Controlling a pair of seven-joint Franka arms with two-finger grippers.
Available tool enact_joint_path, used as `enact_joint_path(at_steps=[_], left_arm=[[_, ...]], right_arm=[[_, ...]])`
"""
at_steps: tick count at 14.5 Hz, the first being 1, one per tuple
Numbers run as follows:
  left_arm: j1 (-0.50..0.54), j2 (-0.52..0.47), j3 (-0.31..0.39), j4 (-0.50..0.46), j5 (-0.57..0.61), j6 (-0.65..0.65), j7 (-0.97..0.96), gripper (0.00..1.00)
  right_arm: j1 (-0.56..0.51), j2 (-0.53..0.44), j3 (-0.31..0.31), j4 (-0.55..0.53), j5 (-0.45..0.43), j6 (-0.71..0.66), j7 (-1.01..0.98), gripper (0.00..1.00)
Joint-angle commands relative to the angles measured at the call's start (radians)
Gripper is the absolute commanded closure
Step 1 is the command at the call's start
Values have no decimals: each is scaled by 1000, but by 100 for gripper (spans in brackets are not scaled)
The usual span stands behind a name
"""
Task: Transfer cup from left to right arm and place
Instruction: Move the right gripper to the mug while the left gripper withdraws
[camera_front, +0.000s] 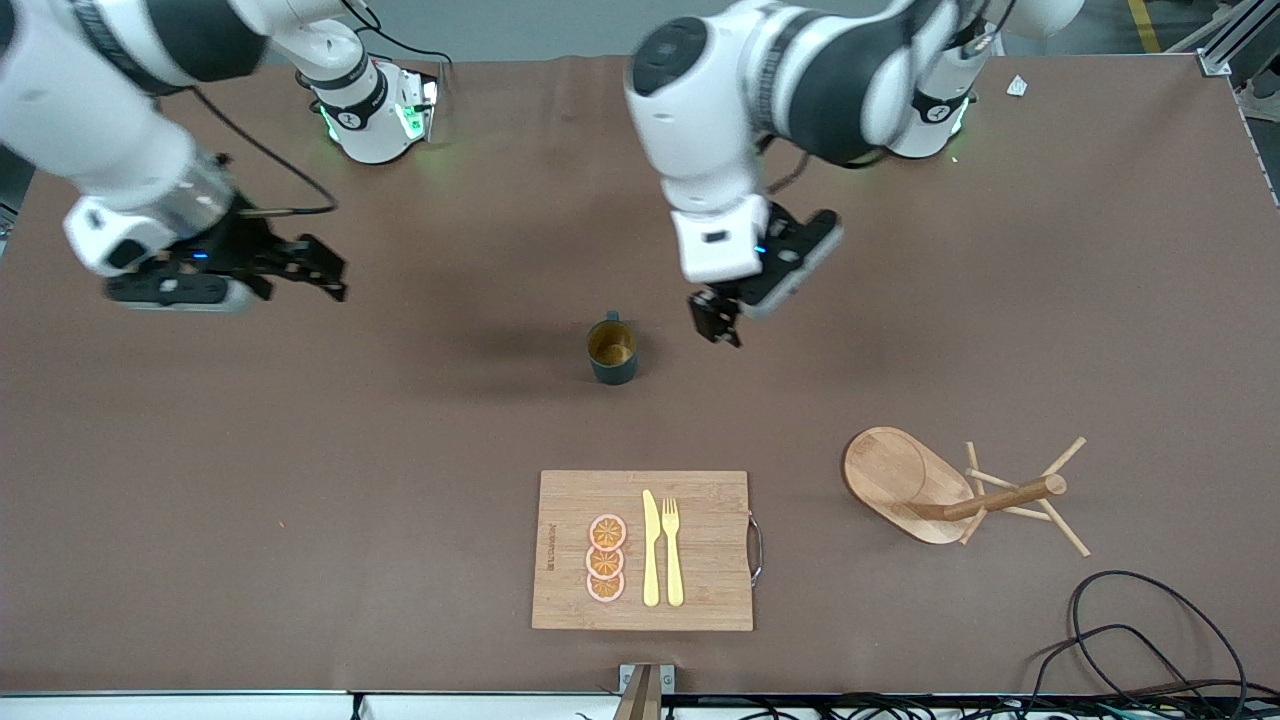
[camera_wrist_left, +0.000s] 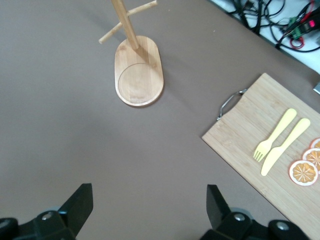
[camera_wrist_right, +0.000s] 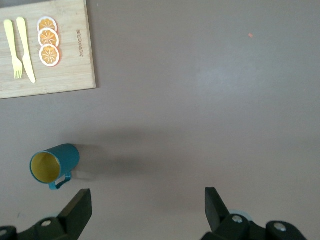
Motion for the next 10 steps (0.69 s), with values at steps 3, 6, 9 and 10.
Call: enact_joint_path(at_steps=[3,6,9,10], left_arm=[[229,-96,-17,-26,-151,-2,302,0],[352,-157,-17,-25,-251,-56,450,0],[442,-198,-12,-23,-269,-121,676,0],[468,-199,-10,-23,-266,-139,755,0]], right_arm=[[158,41,-5,-81,-78,127,173,0],[210,124,-3,-78,-76,199,175,0],[257,226,-3,-66,-68,351,175,0],[268,283,-3,-46,-67,399,175,0]])
